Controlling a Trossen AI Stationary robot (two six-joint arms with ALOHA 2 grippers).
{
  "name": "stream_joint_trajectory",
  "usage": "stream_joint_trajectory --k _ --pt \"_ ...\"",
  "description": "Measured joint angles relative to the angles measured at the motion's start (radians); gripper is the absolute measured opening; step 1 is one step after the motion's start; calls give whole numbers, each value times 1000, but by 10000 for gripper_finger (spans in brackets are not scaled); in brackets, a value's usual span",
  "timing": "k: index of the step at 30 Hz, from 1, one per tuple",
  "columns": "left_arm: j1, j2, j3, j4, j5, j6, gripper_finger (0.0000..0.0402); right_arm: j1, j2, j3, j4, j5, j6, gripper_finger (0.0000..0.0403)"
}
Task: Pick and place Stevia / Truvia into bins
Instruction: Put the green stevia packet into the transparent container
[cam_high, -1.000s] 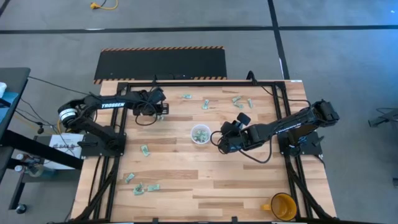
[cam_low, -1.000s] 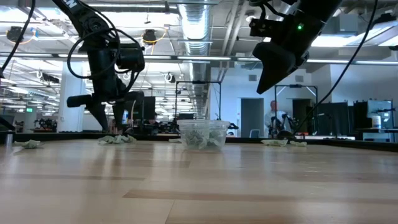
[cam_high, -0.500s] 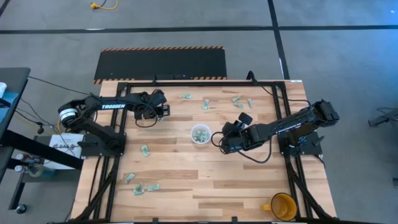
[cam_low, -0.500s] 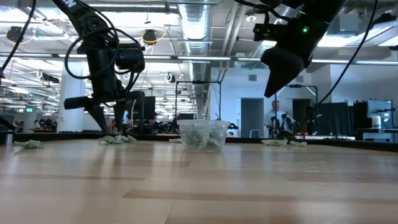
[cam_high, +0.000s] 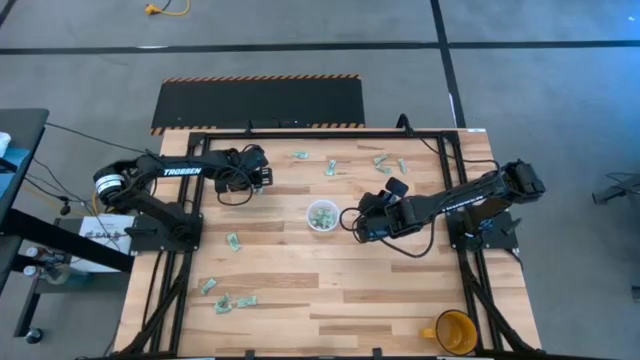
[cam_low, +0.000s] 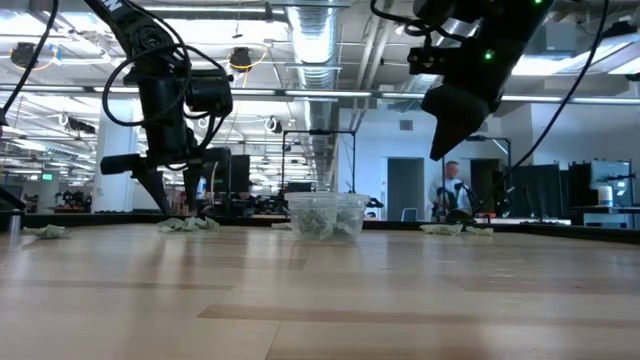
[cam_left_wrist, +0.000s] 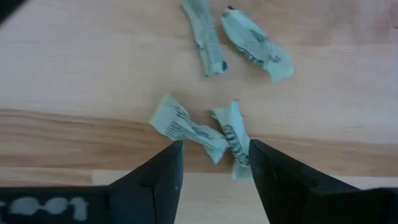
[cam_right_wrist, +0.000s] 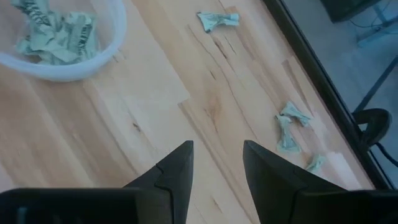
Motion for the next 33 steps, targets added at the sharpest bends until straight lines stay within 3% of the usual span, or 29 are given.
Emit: stream_joint_trajectory --k 9,17,27,33 --pt "-14 0 0 0 -17 -49 220 -13 0 0 5 0 -15 134" --pt "-21 2 0 12 -28 -55 222 -13 0 0 7 0 -15 134" --pt "-21 151 14 58 46 0 222 -12 0 0 7 -1 -15 134" --pt "-22 170 18 39 15 16 222 -13 0 0 7 -1 -15 134"
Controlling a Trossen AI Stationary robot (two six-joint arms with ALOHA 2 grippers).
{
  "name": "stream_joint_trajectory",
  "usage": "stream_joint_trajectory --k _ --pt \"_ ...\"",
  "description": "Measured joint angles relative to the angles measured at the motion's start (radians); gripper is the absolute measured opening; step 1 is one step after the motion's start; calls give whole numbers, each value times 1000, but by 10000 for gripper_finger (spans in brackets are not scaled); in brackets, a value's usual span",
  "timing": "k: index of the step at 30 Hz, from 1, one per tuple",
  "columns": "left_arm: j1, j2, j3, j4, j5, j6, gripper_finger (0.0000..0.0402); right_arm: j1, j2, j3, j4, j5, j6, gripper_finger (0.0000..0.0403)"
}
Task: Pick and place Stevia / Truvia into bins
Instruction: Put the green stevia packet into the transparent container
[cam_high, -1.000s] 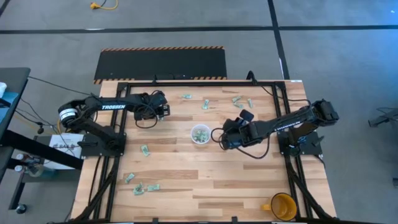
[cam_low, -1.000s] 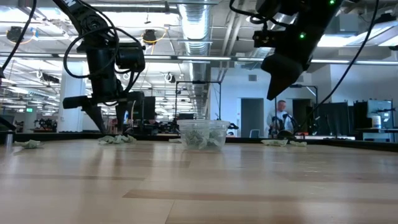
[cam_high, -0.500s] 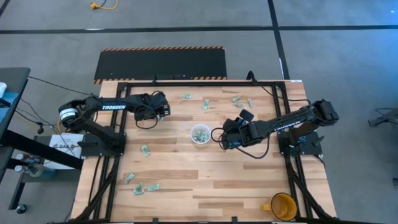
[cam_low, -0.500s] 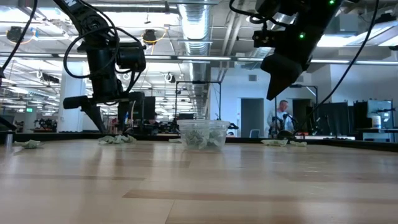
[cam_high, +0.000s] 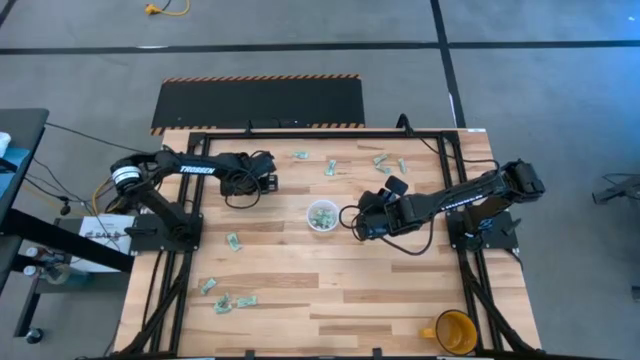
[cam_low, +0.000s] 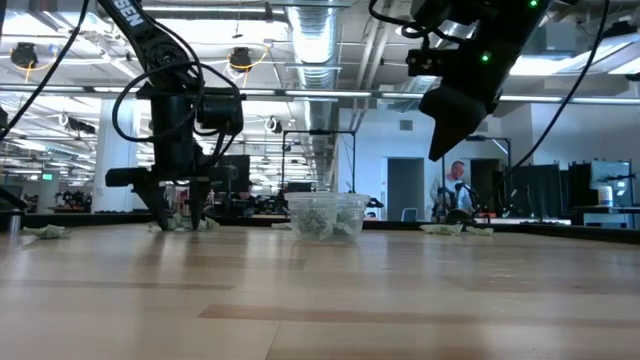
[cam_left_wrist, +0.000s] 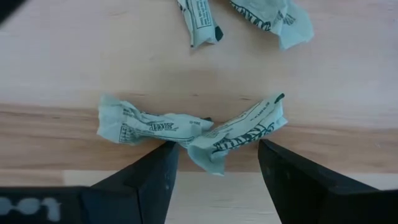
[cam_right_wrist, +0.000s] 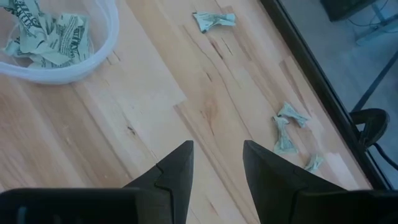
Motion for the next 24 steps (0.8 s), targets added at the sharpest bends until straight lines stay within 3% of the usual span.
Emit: stream_joint_trajectory --k 6,14,24 --pt "1 2 -1 -8 -6 4 206 0 0 0 2 0 0 134" --pt "2 3 -4 -18 -40 0 107 0 0 0 8 0 1 134" --pt "-4 9 28 -34 -78 218 4 0 0 0 8 0 1 134"
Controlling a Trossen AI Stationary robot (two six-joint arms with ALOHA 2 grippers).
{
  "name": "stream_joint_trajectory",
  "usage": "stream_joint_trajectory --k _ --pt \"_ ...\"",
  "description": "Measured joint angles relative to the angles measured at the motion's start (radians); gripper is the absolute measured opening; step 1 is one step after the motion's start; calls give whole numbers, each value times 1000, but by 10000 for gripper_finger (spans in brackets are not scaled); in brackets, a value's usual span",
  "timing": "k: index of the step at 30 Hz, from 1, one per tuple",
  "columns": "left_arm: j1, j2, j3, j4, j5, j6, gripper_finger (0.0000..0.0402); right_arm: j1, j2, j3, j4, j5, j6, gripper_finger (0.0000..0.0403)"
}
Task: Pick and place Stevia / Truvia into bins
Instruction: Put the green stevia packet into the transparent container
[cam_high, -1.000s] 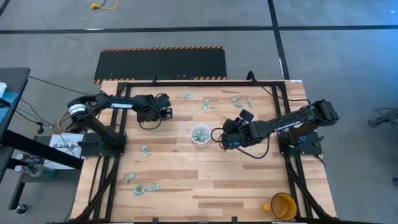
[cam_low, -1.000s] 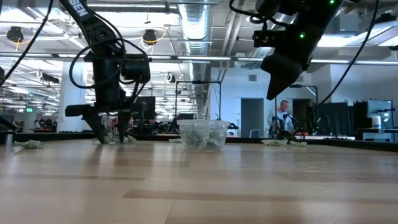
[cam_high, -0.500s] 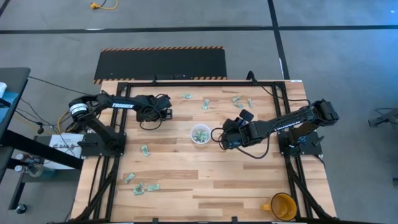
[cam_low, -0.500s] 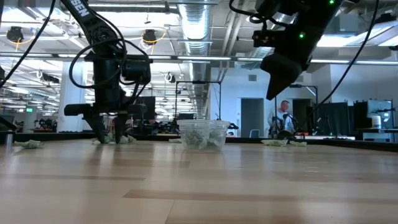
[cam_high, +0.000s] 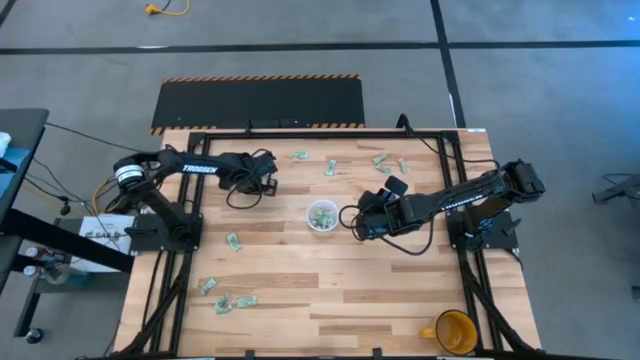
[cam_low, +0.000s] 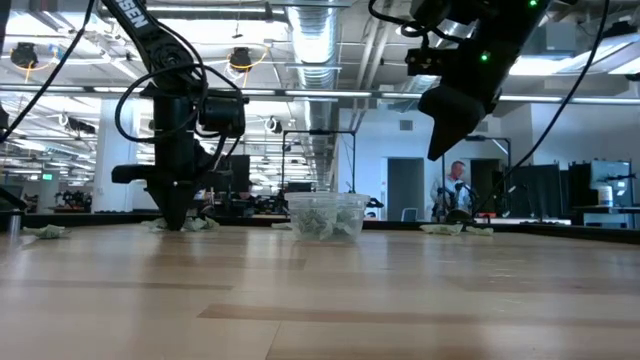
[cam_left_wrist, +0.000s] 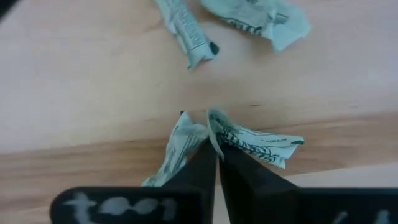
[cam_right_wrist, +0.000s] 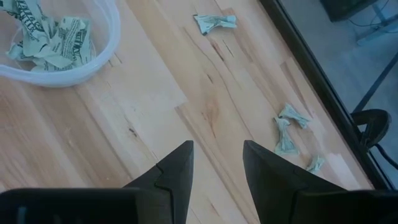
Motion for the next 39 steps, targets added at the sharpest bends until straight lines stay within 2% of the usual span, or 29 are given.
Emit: stream_joint_trajectory --k 6,17,21,26,29,35,39 --pt "-25 2 60 2 -40 75 0 0 0 0 0 0 0 134" --pt "-126 1 198 -66 -15 164 0 0 0 0 -1 0 1 134" --pt "-191 0 244 -64 35 296 0 0 0 0 -36 0 3 134" --pt "-297 -1 289 -57 73 386 0 0 0 0 -156 0 104 134" --pt "-355 -1 306 8 73 421 0 0 0 0 -195 1 156 134" --pt "-436 7 304 302 120 477 0 0 0 0 -196 0 179 134" --pt "-447 47 302 361 155 506 0 0 0 0 -196 -1 183 134"
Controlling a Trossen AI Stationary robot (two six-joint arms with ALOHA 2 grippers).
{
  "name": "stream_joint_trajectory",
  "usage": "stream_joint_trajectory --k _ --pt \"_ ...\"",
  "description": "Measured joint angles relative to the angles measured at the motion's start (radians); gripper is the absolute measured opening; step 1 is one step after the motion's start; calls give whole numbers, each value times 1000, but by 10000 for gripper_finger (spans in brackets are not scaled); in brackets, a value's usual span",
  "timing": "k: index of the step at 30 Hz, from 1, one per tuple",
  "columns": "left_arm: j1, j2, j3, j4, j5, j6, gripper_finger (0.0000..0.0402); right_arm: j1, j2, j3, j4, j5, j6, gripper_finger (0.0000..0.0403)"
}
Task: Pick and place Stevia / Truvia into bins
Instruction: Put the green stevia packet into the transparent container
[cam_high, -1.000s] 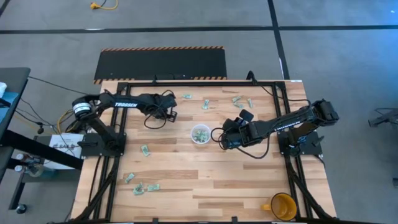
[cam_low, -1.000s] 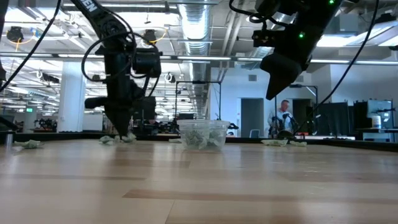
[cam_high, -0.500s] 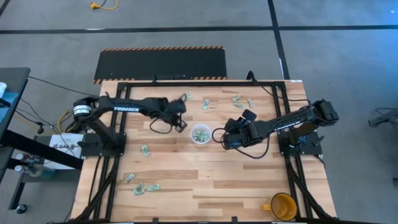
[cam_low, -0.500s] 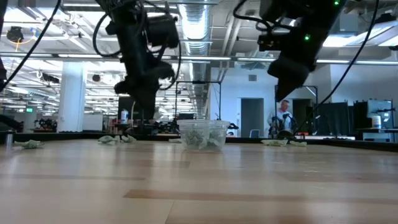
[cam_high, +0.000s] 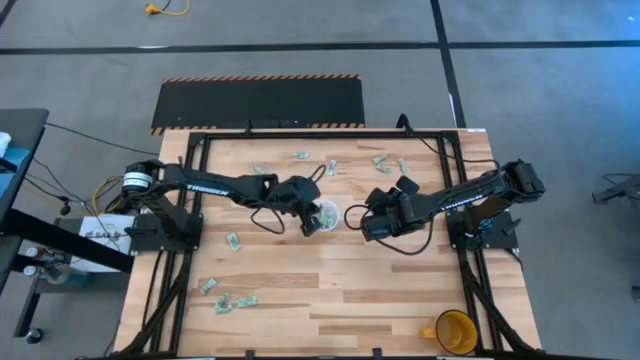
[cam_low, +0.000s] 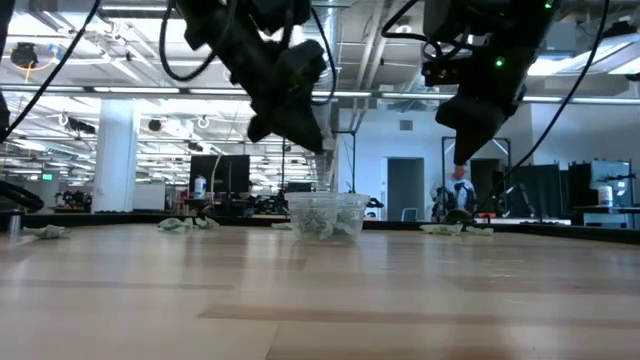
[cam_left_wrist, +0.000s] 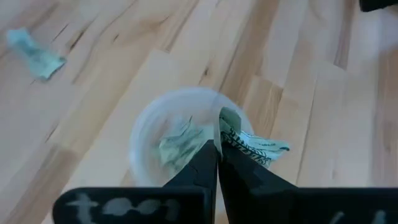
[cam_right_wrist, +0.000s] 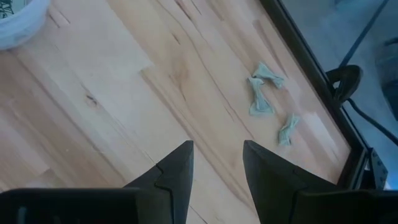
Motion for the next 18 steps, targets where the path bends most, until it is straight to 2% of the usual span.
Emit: stream_joint_trajectory --k 7,14,18 --pt "4 56 3 6 5 53 0 0 0 0 3 0 1 134" --pt "8 56 3 7 5 62 0 0 0 0 7 -1 1 134" --pt "20 56 3 -3 5 67 17 0 0 0 8 -1 0 134"
